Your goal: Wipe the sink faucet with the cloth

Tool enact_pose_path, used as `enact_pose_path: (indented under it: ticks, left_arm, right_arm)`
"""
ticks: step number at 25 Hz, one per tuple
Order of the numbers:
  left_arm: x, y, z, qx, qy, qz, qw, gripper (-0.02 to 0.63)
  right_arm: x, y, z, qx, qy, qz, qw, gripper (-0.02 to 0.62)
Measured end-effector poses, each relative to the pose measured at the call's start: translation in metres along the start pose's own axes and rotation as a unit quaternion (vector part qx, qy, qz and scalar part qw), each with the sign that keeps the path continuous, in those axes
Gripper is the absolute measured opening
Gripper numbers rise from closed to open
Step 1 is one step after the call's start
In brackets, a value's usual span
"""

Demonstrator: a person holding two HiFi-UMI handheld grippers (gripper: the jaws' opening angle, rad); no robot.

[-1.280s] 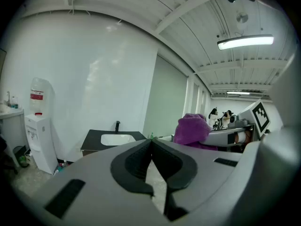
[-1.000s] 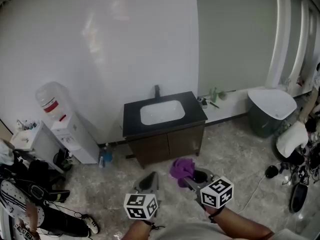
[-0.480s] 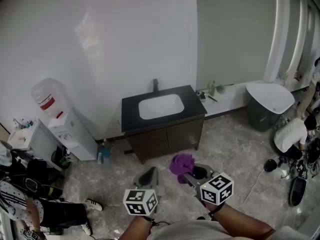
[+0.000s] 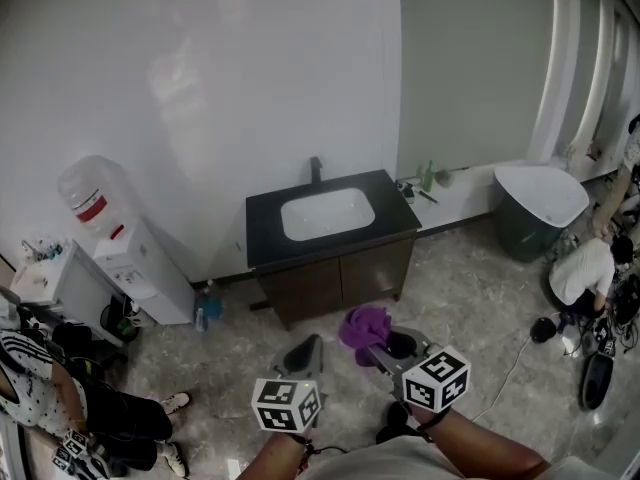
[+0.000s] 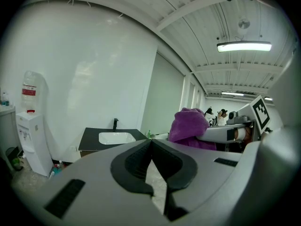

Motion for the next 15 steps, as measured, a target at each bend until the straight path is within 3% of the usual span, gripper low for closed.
enact_pose_path:
  ticks: [7,15]
  left_arm:
    - [0.034,0.005,-0.078,0.004,-0.011,0.001,0.9999,0.008]
    - [0.07,-0.009,-0.245,0.007,-0.049,0.014,0.9987,0.008]
  right_arm:
    - [-0.069,-0.003,-0.065,-0.003,-0.015,-0.008,1.0,0.097]
    - [-0.22,-0.036,-0.163,0.013,-0.052,-0.027,0.998,0.097]
Point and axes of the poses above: the fingertips, and each gripper's own axes: z backward along the fingers, x to its left, y out of its underside, the point moved 4 cm from there along z, backward along the fingers, and after that the axes turned 12 degrees about -x, right-handed, at the moved point
